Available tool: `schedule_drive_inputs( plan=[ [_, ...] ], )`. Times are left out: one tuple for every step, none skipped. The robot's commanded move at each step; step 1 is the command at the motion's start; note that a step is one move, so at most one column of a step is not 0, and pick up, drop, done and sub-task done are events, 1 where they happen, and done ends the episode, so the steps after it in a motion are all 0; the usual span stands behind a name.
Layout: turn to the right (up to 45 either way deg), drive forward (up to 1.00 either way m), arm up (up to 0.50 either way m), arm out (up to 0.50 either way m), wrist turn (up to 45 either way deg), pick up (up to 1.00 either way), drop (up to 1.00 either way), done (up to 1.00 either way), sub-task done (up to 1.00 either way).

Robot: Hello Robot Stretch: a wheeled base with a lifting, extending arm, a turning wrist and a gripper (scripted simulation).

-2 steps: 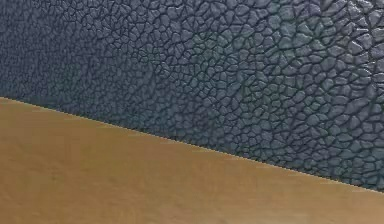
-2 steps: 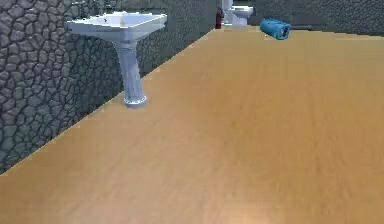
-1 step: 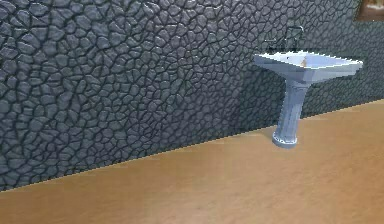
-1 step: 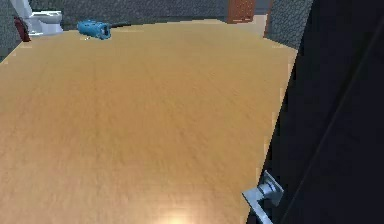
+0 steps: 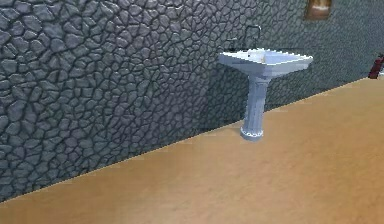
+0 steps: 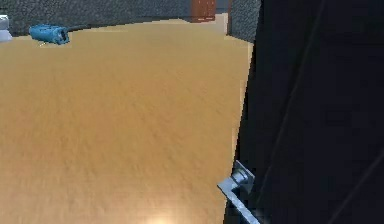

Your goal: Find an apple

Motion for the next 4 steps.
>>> schedule_drive_inputs(
  plan=[
    [0.0,0.30,0.00,0.00,0.0,0.00,0.00,0.00,0.00],
    [-45.0,0.00,0.00,0.00,0.0,0.00,0.00,0.00,0.00],
    [-42.0,0.00,0.00,0.00,0.0,0.00,0.00,0.00,0.00],
    [0.0,0.60,0.00,0.00,0.0,0.00,0.00,0.00,0.00]
  ],
)
